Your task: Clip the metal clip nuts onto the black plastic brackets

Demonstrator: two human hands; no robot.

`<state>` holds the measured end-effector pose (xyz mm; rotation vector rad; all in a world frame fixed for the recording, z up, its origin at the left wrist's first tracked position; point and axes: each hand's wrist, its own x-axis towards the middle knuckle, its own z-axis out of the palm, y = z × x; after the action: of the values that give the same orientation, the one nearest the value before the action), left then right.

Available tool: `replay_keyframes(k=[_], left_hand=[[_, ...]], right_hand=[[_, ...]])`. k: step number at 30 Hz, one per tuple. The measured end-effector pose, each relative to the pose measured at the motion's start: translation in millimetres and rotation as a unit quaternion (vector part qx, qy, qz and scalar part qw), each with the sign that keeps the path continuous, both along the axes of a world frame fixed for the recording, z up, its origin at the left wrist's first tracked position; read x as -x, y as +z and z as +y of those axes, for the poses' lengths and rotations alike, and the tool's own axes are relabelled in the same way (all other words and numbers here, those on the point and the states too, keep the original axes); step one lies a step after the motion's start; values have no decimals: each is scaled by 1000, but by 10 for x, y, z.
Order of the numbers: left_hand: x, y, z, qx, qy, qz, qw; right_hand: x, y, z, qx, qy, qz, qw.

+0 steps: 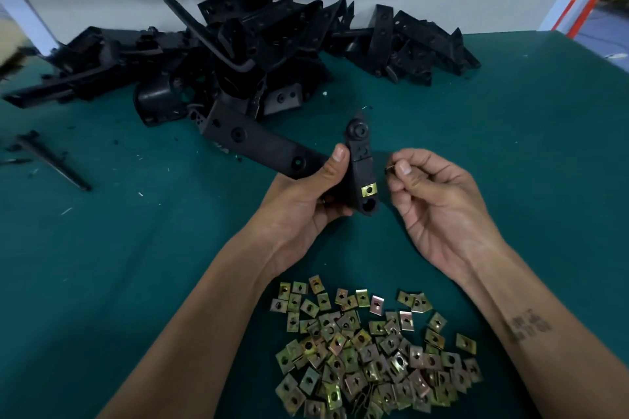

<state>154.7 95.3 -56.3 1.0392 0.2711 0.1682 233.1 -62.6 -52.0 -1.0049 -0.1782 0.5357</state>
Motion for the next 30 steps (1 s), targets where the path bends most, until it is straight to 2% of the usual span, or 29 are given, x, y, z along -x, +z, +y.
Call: replay_keyframes(k=[7, 13, 20, 30], left_hand=[[-10, -16, -26, -27, -5, -13, 1000], [-17, -33, -29, -43, -14, -22, 999], [-29, -67, -9, -47, -21, -19, 998], [-36, -87, -4, -65, -30, -35, 997]], right_hand=[[27, 129, -48, -39, -8, -38, 999], [83, 201, -62, 9, -30, -134, 990], [109, 207, -54, 46, -65, -197, 977], [149, 229, -31, 56, -75, -218, 971]])
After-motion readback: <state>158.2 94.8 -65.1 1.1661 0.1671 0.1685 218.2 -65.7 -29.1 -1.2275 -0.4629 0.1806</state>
